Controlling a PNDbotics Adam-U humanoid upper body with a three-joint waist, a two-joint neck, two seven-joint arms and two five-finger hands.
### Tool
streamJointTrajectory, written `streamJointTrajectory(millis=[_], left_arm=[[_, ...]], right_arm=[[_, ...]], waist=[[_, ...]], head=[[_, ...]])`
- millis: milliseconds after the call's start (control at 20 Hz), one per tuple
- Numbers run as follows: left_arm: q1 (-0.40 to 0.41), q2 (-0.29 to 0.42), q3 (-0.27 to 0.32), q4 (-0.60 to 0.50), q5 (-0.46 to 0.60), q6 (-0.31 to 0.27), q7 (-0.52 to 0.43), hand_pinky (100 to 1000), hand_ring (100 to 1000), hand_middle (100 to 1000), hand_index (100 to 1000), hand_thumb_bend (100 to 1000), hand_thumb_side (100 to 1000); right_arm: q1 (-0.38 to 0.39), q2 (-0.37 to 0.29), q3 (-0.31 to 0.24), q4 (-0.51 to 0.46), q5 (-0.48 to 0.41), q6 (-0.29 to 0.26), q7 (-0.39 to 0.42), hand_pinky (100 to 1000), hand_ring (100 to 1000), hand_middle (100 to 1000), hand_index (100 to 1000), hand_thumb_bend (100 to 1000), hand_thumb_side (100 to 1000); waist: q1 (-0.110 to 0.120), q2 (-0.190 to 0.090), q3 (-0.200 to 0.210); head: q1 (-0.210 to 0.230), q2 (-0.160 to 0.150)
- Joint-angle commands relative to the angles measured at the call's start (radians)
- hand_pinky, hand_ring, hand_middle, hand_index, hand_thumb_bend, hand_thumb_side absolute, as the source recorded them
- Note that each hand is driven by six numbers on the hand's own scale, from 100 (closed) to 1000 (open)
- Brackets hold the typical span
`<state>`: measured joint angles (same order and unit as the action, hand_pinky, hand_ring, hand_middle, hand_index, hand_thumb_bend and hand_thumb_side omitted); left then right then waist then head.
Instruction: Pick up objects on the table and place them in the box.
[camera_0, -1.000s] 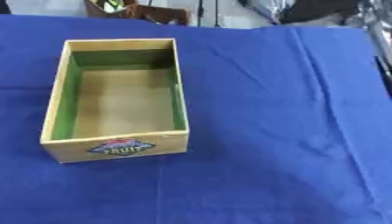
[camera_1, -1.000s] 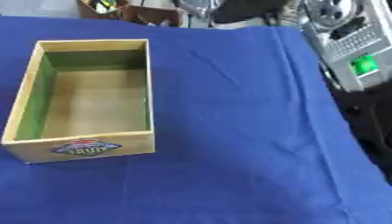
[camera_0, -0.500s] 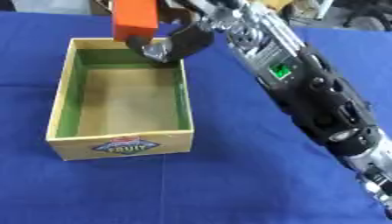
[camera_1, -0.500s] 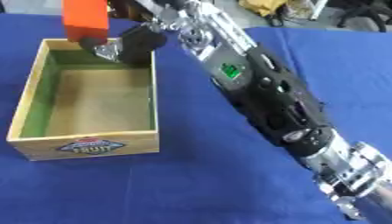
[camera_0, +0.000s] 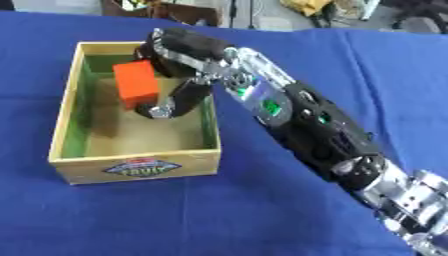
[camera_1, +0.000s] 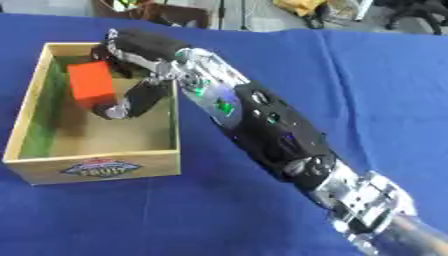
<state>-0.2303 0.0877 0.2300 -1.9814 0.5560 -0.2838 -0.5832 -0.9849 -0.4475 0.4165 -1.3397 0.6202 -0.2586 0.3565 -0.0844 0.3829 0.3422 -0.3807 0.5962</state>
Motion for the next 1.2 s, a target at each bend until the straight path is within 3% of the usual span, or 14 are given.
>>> streamJointTrajectory(millis=[50, 100, 150, 200, 250, 300, 350, 450, 750, 1050, 1100, 1200], left_arm=[[-0.01, 0.015, -0.007, -0.019, 0.008, 0.002, -0.007, 299, 345, 437, 512, 100, 965], [-0.01, 0.014, -0.006, -0.019, 0.008, 0.003, -0.008, 299, 345, 437, 513, 100, 966], [-0.01, 0.014, -0.006, -0.019, 0.008, 0.003, -0.008, 300, 345, 438, 513, 100, 966], [-0.01, 0.014, -0.006, -0.019, 0.008, 0.004, -0.008, 300, 345, 438, 513, 100, 964], [-0.01, 0.014, -0.005, -0.019, 0.007, 0.004, -0.008, 300, 345, 438, 513, 100, 966], [-0.01, 0.014, -0.005, -0.019, 0.007, 0.005, -0.008, 300, 345, 438, 513, 100, 966], [-0.009, 0.014, -0.006, -0.019, 0.007, 0.005, -0.008, 300, 345, 438, 513, 100, 967], [-0.008, 0.014, -0.006, -0.019, 0.006, 0.006, -0.009, 300, 345, 438, 513, 100, 968], [-0.003, 0.013, -0.002, -0.019, -0.001, 0.01, -0.007, 300, 346, 439, 513, 100, 970], [0.002, 0.013, 0.003, -0.019, -0.014, 0.01, -0.002, 300, 346, 440, 513, 100, 972], [0.003, 0.013, 0.004, -0.019, -0.016, 0.01, -0.001, 300, 346, 440, 513, 100, 973], [0.005, 0.012, 0.008, -0.019, -0.02, 0.008, 0.003, 300, 346, 440, 513, 100, 974]], right_arm=[[-0.011, 0.0, 0.004, 0.009, 0.036, -0.042, 0.046, 727, 774, 423, 409, 100, 172], [-0.009, 0.0, 0.007, 0.008, 0.047, -0.061, 0.068, 742, 797, 488, 508, 100, 186], [-0.009, -0.001, 0.01, 0.001, 0.06, -0.091, 0.094, 762, 827, 596, 628, 100, 362], [-0.009, -0.004, 0.008, -0.009, 0.073, -0.124, 0.117, 778, 852, 678, 744, 100, 648], [-0.01, -0.007, 0.001, -0.021, 0.086, -0.155, 0.131, 789, 868, 728, 802, 148, 834], [-0.01, -0.01, -0.007, -0.029, 0.098, -0.178, 0.139, 802, 889, 771, 846, 322, 1000], [-0.011, -0.014, -0.013, -0.037, 0.114, -0.197, 0.143, 826, 930, 829, 876, 505, 1000], [-0.01, -0.02, -0.024, -0.05, 0.143, -0.221, 0.148, 873, 987, 888, 907, 535, 1000], [0.0, -0.053, -0.079, -0.124, 0.104, -0.187, 0.05, 860, 964, 846, 900, 471, 1000], [0.035, -0.129, -0.162, -0.314, 0.0, -0.069, -0.079, 840, 937, 798, 874, 446, 1000], [0.046, -0.141, -0.18, -0.349, -0.026, -0.039, -0.102, 838, 931, 781, 864, 418, 1000], [0.081, -0.167, -0.224, -0.426, -0.089, 0.027, -0.149, 821, 905, 738, 826, 225, 1000]], waist=[[0.006, -0.017, 0.001], [0.006, -0.016, 0.0], [0.006, -0.016, -0.001], [0.007, -0.016, -0.003], [0.007, -0.016, -0.004], [0.007, -0.016, -0.005], [0.008, -0.017, -0.006], [0.01, -0.017, -0.008], [0.014, -0.019, -0.023], [0.017, -0.02, -0.043], [0.018, -0.019, -0.045], [0.021, -0.018, -0.054]], head=[[-0.004, -0.01], [-0.003, -0.01], [-0.003, -0.01], [-0.002, -0.01], [-0.002, -0.01], [-0.001, -0.011], [-0.001, -0.011], [-0.001, -0.01], [0.01, -0.01], [0.026, -0.01], [0.028, -0.01], [0.035, -0.011]])
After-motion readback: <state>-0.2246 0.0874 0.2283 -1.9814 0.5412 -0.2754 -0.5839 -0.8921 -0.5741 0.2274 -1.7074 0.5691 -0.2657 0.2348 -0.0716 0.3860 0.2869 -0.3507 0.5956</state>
